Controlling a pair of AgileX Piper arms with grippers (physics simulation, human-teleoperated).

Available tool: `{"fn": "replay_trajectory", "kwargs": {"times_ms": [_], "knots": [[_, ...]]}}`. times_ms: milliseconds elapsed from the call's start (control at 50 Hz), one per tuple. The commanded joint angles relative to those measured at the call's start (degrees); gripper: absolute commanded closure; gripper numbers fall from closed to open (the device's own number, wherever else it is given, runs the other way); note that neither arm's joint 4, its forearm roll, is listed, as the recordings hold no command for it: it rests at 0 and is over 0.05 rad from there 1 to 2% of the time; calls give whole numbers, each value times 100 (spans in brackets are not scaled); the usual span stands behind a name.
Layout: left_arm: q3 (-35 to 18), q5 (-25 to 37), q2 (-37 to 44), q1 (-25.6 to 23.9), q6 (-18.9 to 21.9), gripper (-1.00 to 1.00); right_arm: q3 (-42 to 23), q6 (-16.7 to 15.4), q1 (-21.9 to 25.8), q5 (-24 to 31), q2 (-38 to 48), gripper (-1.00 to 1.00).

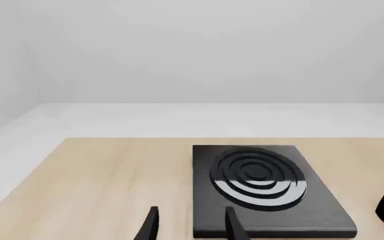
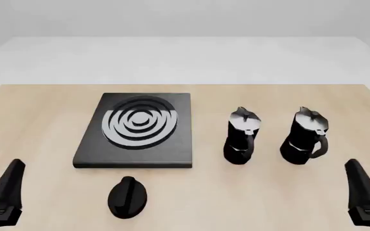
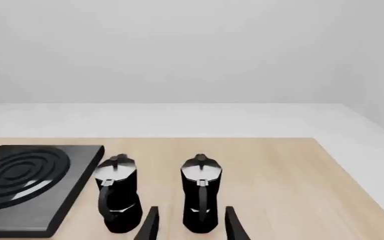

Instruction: Put both moka pots on the stove.

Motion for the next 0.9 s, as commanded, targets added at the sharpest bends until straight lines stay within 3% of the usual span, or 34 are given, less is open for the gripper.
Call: {"fn": "replay_trajectory", "kwargs": {"times_ms": [20, 280, 380, 480, 500, 560, 580, 700, 720, 800, 900], "knots": [[0, 0, 0, 0, 0, -100, -18, -39, 79, 16, 1, -100], [0, 0, 0, 0, 0, -100, -165, -62, 194, 118, 6, -100], [0, 0, 0, 0, 0, -100, -530, -55, 464, 476, 95, -100], [0, 0, 0, 0, 0, -100, -934, -101, 598, 487, 622, -100], [0, 0, 0, 0, 0, -100, -1109, 53, 652, 512, 831, -100], [0, 0, 0, 0, 0, -100, -1286, 36, 714, 566, 988, -100], [0, 0, 0, 0, 0, -100, -1665, -208, 1136, 635, 1625, -100], [0, 0, 0, 0, 0, -100, -2036, -144, 1231, 778, 1932, -100], [0, 0, 0, 0, 0, -100, -2157, 37, 1312, 850, 2134, -100], [0, 0, 0, 0, 0, -100, -2386, -214, 1484, 992, 2357, -100], [0, 0, 0, 0, 0, -100, -2680, -219, 1606, 1095, 2745, -100]]}}
